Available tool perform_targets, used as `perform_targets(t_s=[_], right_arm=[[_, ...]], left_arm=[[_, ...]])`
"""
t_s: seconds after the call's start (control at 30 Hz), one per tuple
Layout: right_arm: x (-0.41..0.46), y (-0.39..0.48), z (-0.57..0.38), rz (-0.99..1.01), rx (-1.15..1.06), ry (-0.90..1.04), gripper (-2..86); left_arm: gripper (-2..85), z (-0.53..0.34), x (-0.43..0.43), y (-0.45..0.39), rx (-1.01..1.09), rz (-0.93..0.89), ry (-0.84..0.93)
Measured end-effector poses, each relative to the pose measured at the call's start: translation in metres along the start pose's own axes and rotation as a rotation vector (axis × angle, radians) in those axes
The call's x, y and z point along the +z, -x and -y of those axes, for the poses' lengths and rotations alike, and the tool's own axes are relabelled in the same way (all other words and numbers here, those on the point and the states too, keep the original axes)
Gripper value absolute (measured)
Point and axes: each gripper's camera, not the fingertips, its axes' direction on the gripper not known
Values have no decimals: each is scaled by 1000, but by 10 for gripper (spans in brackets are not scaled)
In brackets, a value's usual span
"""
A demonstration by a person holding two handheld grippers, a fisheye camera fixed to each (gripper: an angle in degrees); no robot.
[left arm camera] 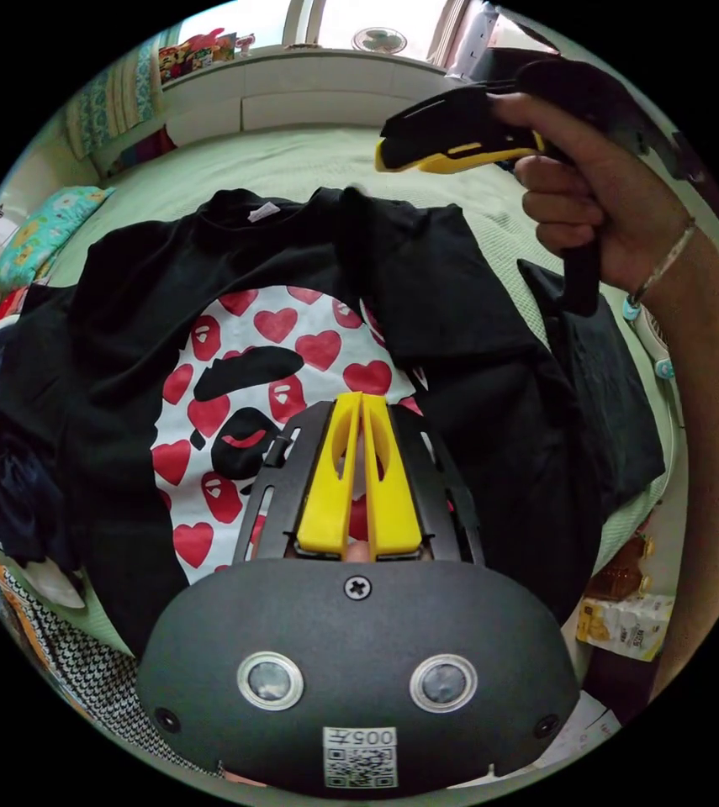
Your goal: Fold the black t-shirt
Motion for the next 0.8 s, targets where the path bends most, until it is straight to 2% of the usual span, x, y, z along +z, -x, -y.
perform_targets(t_s=[0.17,0.37,0.5,0.63,0.73,0.8], right_arm=[[-7,-23,-37,-39,-17,-3,108],[24,-40,-86,-47,9,133,102],[49,-33,-93,-165,-6,170,43],[39,-55,-95,-140,45,141,-8],[44,-75,-101,-185,67,182,-3],[46,-84,-101,-140,68,213,26]], left_arm=[[-2,1,4,3,-8,-10,4],[-2,1,7,3,-8,2,3],[-2,1,9,2,-6,10,1],[-2,2,11,1,0,17,4],[-2,2,12,1,-3,12,7],[-2,1,12,2,-4,9,7]])
